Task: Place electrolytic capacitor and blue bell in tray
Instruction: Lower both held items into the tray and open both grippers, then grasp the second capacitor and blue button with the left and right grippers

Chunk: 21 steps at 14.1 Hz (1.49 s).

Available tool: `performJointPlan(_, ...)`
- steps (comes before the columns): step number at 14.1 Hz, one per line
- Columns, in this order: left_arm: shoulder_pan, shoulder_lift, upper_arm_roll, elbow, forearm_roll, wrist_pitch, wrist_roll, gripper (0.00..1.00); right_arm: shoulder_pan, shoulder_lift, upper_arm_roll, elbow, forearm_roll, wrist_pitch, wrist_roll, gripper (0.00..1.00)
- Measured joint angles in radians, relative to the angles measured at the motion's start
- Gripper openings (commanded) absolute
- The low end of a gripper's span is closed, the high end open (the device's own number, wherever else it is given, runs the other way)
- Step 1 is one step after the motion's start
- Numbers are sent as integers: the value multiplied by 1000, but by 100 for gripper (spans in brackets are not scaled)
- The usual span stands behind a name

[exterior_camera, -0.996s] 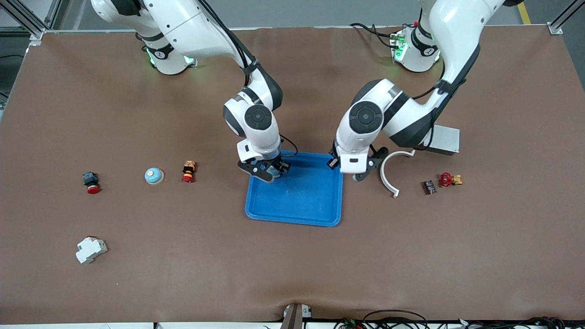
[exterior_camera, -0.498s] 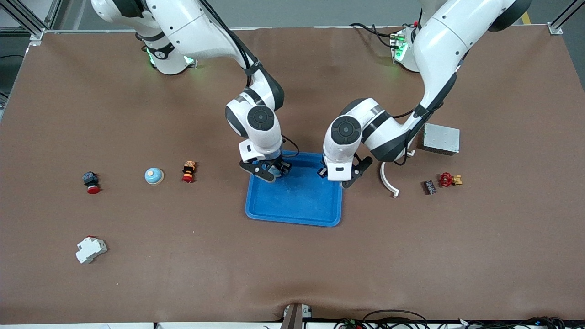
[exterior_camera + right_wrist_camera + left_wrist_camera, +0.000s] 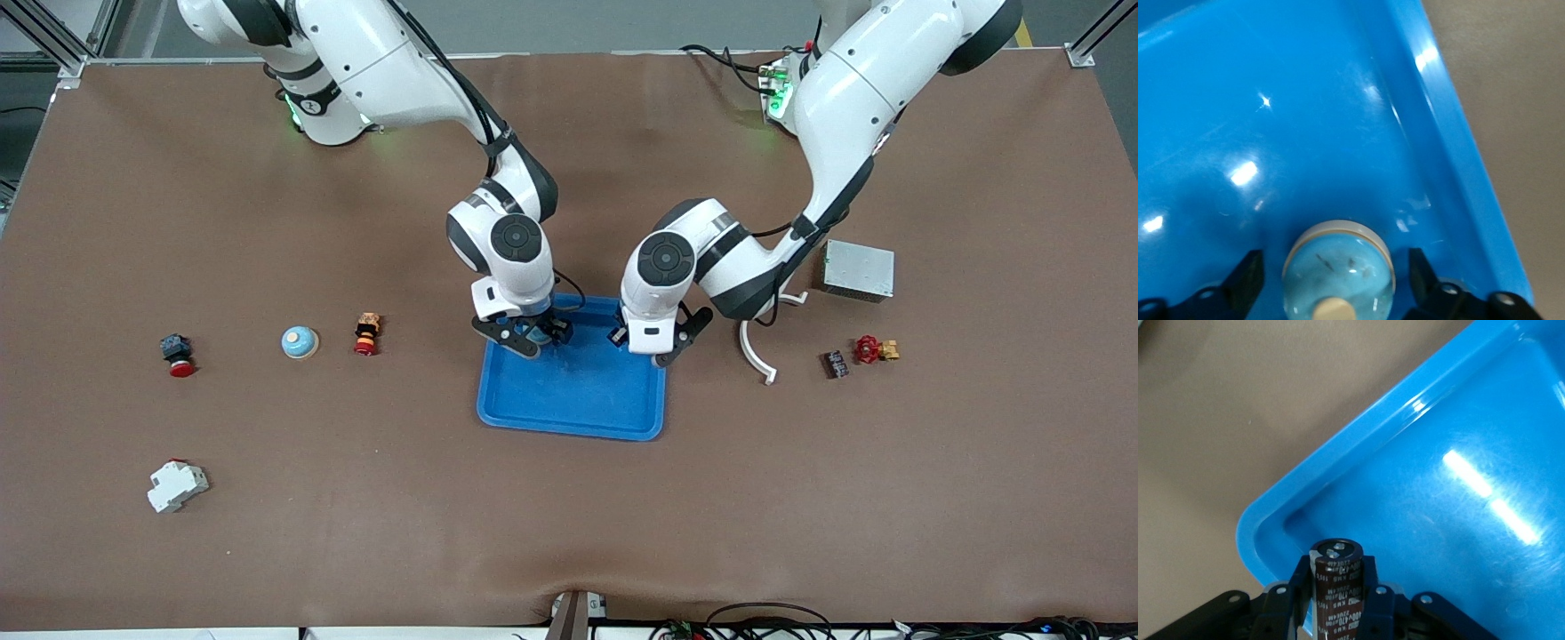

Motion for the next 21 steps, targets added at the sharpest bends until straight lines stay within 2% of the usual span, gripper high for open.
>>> performJointPlan(2,-1,9,2,0,0,0,-5,0,0,0,-1,55,0,-73,-2,100)
performJointPlan(5,-1,35,10,0,14,1,-5,0,-7,-14,-14,180,-1,-283,-103,100)
performJointPlan(9,-1,59,26,5,32,21,-6,0,-110,-91,-24,199,-1,-394,-368,100)
performJointPlan(10,-1,59,26,6,32,21,-6,25,-136,-110,-25,187,-11,-397,-408,100)
performJointPlan(11,-1,59,26,6,32,21,-6,93,-156,-129,-25,165,-36,-397,-445,100)
performJointPlan(12,-1,59,27,7,32,21,-6,100,-177,-150,-26,133,-59,-387,-480,100)
performJointPlan(15,-1,59,27,13,33,23,-6,100,-259,-221,-29,-38,-74,-229,-651,100)
performJointPlan(18,6,46,26,31,34,26,-6,100,-388,-285,-32,-221,-75,-70,-894,100)
performJointPlan(21,28,2,25,44,34,-4,6,100,-517,-315,-32,-331,-76,46,-1120,100)
